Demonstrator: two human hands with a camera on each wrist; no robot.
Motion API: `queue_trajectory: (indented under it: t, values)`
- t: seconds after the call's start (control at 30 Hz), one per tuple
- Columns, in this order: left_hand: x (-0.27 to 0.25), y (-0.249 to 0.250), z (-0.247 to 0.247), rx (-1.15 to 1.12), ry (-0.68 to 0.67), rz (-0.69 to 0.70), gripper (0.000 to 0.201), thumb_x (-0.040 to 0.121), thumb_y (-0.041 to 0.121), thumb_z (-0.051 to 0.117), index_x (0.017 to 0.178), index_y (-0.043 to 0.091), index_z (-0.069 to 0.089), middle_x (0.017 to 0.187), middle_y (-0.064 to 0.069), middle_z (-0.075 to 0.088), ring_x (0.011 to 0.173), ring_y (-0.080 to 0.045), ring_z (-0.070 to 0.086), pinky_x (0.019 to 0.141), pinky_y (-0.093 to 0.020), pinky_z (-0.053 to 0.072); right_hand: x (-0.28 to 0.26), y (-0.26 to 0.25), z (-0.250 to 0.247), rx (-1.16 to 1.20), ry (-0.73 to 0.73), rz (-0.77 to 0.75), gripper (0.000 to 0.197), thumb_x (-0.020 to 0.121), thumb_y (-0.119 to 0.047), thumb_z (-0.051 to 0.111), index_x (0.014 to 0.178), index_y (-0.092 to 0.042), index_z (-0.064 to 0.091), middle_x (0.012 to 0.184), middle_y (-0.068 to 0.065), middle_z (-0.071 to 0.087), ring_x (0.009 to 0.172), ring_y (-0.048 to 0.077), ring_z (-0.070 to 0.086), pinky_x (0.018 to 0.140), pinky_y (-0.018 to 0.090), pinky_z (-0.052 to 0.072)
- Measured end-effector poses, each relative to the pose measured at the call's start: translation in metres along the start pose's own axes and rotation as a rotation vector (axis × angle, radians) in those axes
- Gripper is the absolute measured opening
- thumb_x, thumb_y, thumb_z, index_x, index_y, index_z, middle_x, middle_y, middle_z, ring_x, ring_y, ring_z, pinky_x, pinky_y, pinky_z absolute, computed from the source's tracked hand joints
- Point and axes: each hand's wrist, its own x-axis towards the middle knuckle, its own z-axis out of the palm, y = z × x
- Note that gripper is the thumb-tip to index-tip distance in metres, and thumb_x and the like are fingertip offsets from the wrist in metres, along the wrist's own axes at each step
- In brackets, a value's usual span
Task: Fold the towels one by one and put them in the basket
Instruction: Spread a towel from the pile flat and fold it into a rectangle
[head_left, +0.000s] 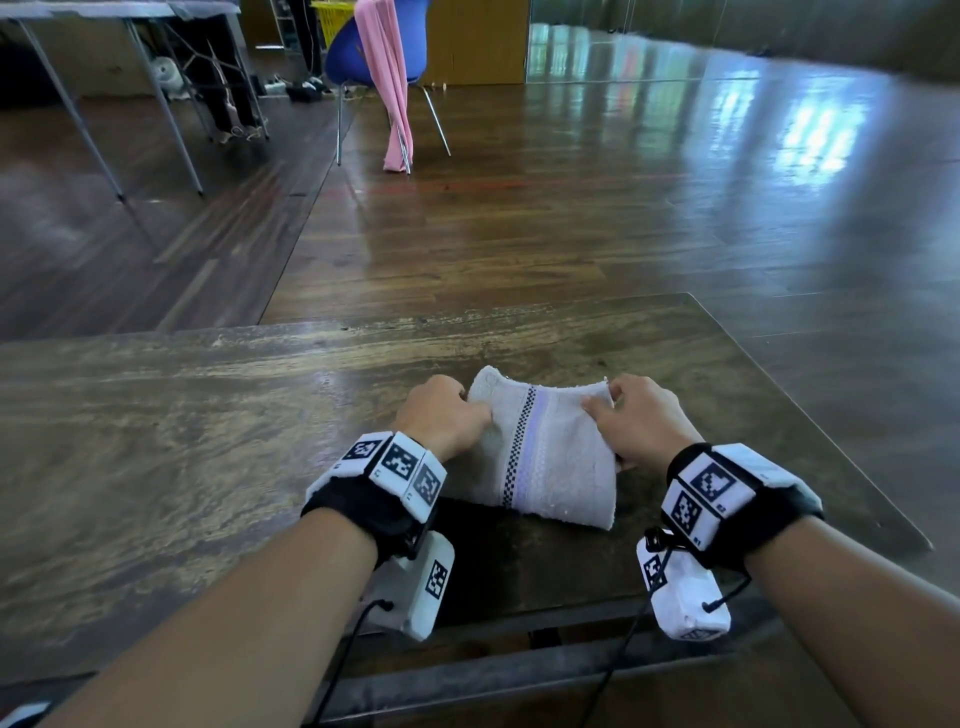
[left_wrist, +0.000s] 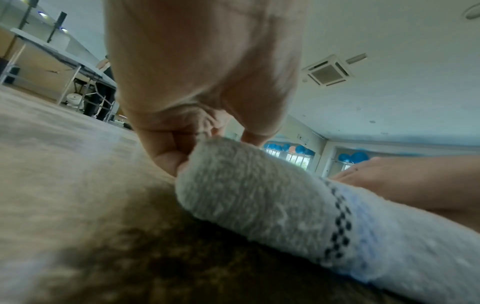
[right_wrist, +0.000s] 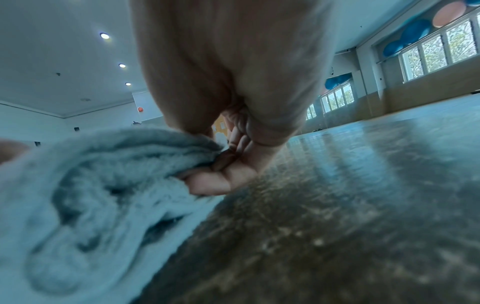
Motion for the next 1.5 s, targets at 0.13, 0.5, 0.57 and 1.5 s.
queue_trajectory:
  t: [0.13, 0.5, 0.57, 1.5]
  values:
    - [-0.003, -0.001, 0.003, 0.044, 0.039, 0.079, 0.028, 0.092, 0.037, 0.059, 0.075, 0.017, 0.048, 0.075, 0.002, 0.054, 0.073, -0.022, 0.054, 0.062, -0.032, 0.038, -0.005, -0.005, -0.004, 0.031, -0.014, 0.027, 0.021, 0.102, -0.031, 0.053, 0.093, -0.012, 0.053, 0.100, 0.012, 0.061, 0.058, 0.017, 0.067, 0.034, 0.018, 0.045]
    - [-0.020, 0.006, -0.012, -0.140, 0.093, 0.066, 0.031, 0.080, 0.017, 0.064, 0.105, 0.019, 0.046, 0.092, 0.003, 0.057, 0.088, -0.020, 0.057, 0.084, -0.041, 0.050, -0.016, -0.004, -0.015, -0.421, -0.016, -0.142, 0.028, 0.091, -0.043, 0.052, 0.079, -0.018, 0.058, 0.105, 0.006, 0.061, 0.098, 0.030, 0.059, 0.081, 0.040, 0.052]
    - [-0.025, 0.008, -0.017, 0.028, 0.319, 0.222, 0.027, 0.081, 0.016, 0.063, 0.101, 0.023, 0.046, 0.097, 0.006, 0.059, 0.096, -0.021, 0.055, 0.091, -0.043, 0.045, -0.017, -0.001, -0.020, -0.407, -0.074, -0.142, 0.042, 0.086, -0.051, 0.056, 0.062, -0.017, 0.055, 0.080, 0.003, 0.065, 0.079, 0.026, 0.063, 0.069, 0.034, 0.051]
    - [-0.082, 0.049, -0.002, 0.102, -0.074, 0.549, 0.019, 0.085, 0.035, 0.071, 0.081, 0.016, 0.072, 0.075, 0.007, 0.066, 0.066, -0.004, 0.056, 0.067, -0.025, 0.047, -0.063, 0.033, -0.033, -0.060, -0.338, -0.459, 0.009, 0.083, -0.029, 0.082, 0.092, -0.030, 0.080, 0.083, -0.010, 0.077, 0.077, 0.003, 0.069, 0.075, 0.014, 0.051]
